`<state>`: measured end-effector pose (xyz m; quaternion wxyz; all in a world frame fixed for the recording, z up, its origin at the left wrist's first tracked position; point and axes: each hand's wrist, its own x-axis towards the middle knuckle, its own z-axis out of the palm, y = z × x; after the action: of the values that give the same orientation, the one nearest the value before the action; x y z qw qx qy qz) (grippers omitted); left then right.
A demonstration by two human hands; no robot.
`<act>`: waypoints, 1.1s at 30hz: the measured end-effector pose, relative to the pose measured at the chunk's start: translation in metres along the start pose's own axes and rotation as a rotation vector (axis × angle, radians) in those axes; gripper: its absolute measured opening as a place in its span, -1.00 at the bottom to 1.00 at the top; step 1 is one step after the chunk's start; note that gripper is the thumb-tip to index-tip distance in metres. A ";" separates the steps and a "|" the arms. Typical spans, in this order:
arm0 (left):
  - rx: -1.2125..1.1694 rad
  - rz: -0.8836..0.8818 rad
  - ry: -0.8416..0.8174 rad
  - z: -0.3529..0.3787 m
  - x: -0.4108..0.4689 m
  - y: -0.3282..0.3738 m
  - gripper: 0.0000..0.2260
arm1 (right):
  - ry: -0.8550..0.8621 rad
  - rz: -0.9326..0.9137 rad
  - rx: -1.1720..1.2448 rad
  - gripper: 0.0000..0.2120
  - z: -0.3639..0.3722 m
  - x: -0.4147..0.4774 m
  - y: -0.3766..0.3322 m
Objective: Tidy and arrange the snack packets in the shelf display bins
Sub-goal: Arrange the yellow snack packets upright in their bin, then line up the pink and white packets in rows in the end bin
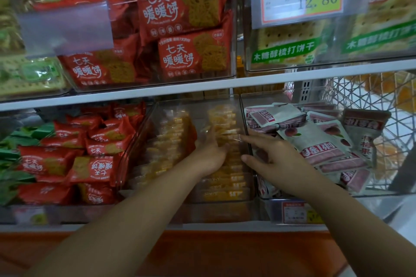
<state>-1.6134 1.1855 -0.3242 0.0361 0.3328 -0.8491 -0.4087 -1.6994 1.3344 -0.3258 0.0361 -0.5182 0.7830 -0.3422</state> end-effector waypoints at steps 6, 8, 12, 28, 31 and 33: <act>0.062 0.122 -0.010 -0.015 -0.025 -0.004 -0.44 | 0.015 -0.032 0.002 -0.54 -0.003 -0.007 -0.002; 0.173 0.186 -0.004 -0.007 -0.039 -0.009 -0.44 | 0.018 -0.042 -0.002 -0.54 -0.003 -0.010 -0.001; 0.313 0.215 0.040 0.016 -0.051 -0.018 -0.45 | -0.003 -0.061 -0.040 -0.56 -0.007 -0.017 -0.005; 0.693 0.611 0.268 0.023 -0.089 0.038 -0.68 | 0.045 0.222 -0.203 -0.70 -0.096 -0.084 0.023; 0.725 0.611 0.191 0.035 -0.076 0.056 -0.69 | 0.010 0.290 -0.202 -0.70 -0.103 -0.090 0.039; 0.710 0.582 0.149 0.042 -0.066 0.069 -0.67 | 0.006 0.294 -0.249 -0.67 -0.104 -0.090 0.051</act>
<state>-1.6132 1.2830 -0.2886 0.0942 0.1011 -0.9896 -0.0405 -1.7409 1.4736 -0.3023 0.0190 -0.3978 0.8867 -0.2350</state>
